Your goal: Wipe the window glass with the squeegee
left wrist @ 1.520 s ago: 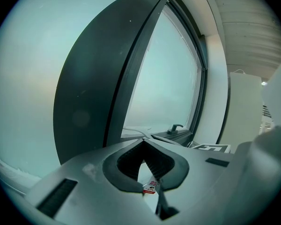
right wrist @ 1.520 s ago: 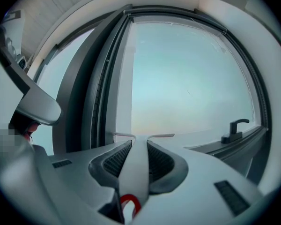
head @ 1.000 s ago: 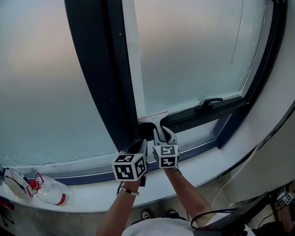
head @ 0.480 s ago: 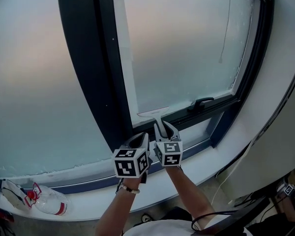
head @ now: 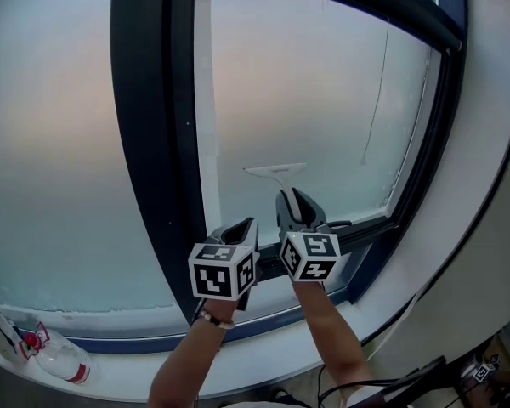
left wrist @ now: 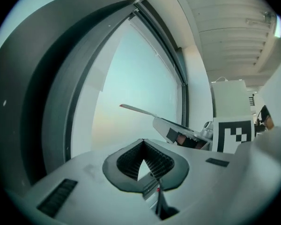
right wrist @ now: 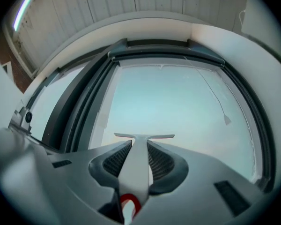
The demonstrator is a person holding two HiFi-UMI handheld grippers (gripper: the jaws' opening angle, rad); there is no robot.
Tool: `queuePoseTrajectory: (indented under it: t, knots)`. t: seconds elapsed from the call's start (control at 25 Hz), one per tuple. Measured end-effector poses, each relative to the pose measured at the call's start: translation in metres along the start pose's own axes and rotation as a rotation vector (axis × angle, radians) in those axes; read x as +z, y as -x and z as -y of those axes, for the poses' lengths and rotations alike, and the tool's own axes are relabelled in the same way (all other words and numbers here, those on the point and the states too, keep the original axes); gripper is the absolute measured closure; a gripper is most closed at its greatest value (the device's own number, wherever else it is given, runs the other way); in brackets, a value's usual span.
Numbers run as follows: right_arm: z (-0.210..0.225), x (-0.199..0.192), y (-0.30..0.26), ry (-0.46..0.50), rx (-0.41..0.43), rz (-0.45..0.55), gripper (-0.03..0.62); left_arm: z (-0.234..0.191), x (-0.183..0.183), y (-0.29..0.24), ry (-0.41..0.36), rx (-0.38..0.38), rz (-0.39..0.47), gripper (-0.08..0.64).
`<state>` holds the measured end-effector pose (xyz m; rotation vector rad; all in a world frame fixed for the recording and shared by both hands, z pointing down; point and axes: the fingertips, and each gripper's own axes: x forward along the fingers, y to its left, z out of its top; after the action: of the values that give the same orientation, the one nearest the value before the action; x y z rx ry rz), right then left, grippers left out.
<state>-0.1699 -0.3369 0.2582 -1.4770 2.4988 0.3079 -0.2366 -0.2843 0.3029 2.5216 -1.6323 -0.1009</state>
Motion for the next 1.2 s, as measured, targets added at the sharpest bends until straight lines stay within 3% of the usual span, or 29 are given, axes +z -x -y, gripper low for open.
queuePoseTrajectory:
  t: [0.2, 0.6, 1.2]
  knots:
    - [0.02, 0.097, -0.027, 0.059, 0.024, 0.139, 0.5, 0.016, 0.071, -0.02, -0.087, 0.026, 0.084, 0.56]
    - [0.042, 0.24, -0.067, 0.081, 0.047, 0.313, 0.5, 0.021, 0.173, -0.033, -0.137, 0.066, 0.187, 0.56]
    - [0.047, 0.284, -0.12, 0.083, 0.046, 0.363, 0.5, 0.015, 0.2, -0.051, -0.147, 0.042, 0.215, 0.56]
